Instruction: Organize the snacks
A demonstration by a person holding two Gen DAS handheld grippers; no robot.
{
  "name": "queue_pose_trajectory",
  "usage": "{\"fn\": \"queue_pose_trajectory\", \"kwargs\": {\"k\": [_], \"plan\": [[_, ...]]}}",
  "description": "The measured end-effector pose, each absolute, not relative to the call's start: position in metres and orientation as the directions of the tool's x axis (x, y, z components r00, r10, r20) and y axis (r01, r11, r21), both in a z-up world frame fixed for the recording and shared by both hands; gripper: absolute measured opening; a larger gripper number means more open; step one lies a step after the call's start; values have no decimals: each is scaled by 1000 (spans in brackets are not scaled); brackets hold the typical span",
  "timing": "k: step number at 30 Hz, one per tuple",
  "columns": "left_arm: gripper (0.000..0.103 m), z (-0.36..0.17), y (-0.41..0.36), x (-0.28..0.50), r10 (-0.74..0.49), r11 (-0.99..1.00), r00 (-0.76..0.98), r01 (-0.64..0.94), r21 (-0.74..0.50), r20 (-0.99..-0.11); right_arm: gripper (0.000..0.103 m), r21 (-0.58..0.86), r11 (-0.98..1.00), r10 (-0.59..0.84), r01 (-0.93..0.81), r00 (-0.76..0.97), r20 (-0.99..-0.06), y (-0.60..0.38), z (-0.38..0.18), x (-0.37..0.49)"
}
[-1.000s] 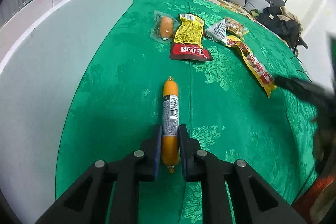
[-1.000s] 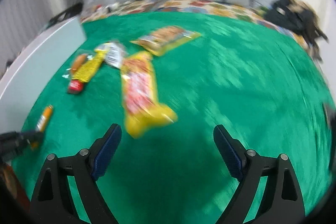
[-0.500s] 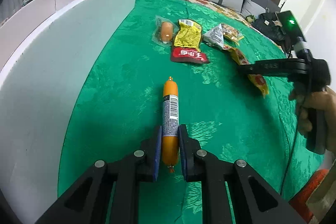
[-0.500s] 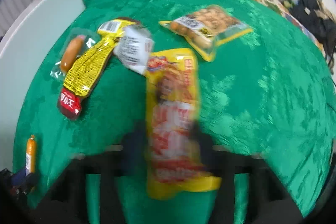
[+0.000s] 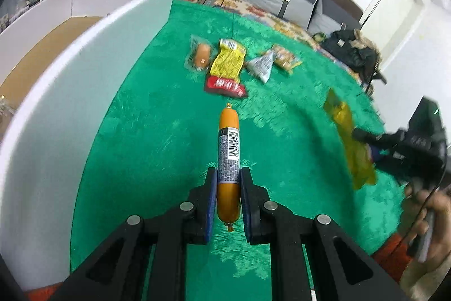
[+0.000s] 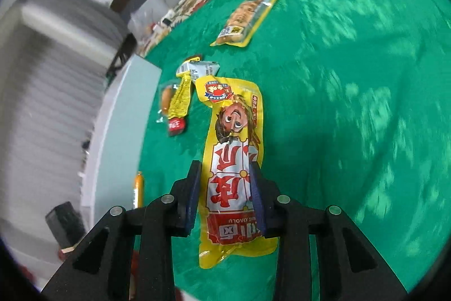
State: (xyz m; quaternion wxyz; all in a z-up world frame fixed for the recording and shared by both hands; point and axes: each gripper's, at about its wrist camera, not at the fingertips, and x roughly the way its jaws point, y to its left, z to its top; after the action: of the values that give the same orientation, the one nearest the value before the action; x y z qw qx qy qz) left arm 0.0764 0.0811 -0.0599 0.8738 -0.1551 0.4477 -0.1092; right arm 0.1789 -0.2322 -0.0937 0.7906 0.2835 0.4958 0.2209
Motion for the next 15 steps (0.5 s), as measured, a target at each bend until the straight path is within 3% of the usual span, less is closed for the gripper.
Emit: {"fn": "queue_pose_trajectory", "kwargs": {"k": [9,15], "plan": [[15,19,144,57,-399,842,687,13,-539,-607,35,684,685,718,-250,388,-578,-141,-20,176],[15,65,232,48,-292,828,778,-85,-553,-556,35,692,573,819,-438,290,-495,-13,48,175]]}}
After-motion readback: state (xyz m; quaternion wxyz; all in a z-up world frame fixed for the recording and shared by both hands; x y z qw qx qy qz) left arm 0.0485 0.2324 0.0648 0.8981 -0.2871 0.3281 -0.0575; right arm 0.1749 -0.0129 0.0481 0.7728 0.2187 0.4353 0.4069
